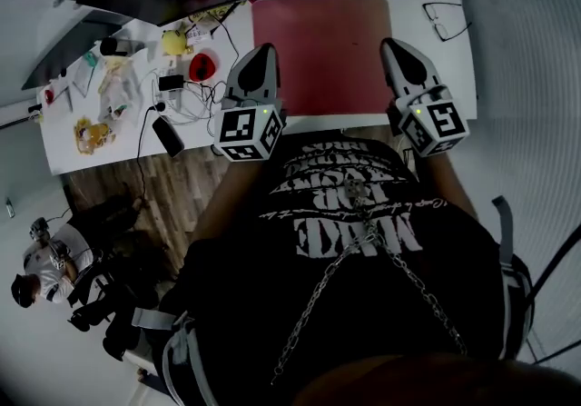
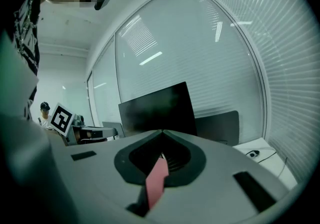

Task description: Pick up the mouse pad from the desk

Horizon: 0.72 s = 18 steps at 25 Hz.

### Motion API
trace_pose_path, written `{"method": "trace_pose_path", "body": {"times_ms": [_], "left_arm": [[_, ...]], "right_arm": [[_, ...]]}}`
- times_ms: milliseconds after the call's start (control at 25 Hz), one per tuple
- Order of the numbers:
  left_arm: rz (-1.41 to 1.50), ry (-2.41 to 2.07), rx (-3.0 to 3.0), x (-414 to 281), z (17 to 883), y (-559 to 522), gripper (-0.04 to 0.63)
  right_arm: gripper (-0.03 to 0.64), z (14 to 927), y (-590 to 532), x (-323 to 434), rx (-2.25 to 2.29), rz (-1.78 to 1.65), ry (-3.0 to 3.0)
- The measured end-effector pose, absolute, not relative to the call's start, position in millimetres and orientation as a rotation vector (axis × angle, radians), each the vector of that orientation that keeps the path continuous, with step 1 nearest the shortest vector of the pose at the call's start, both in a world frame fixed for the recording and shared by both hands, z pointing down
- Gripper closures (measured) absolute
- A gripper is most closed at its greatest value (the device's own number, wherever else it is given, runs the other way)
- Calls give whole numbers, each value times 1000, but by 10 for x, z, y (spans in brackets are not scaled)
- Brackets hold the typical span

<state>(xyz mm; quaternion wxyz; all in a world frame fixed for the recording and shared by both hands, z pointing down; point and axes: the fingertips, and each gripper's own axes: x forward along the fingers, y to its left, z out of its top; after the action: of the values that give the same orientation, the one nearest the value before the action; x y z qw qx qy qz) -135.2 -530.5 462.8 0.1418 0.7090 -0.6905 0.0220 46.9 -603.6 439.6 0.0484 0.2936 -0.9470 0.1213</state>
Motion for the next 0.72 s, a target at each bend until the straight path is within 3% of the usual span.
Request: {"method": "trace_pose_path", "body": {"times_ms": [440,480,560,680,720], "left_arm": [[206,-1841,1833,-1900,5803,-5310,588],[232,-1812,1810,-1964,5960,-5336,573],[291,-1758,1764,-2096,6306,-5402,470],[388,-1698,1687,-2278,6854,-5464,425],[415,-1681,1658,-2328,7024,-5472,414]], "right_arm": [[620,5136,-6239,284,898,448,-2695],[620,5245,-6278,305,910,446,-2650],[620,5507,-6365,350,918,435,-2556],[615,6000,-6475,438,913,481,-2433],[582,6171,-6512,478,916,514,-2394]]}}
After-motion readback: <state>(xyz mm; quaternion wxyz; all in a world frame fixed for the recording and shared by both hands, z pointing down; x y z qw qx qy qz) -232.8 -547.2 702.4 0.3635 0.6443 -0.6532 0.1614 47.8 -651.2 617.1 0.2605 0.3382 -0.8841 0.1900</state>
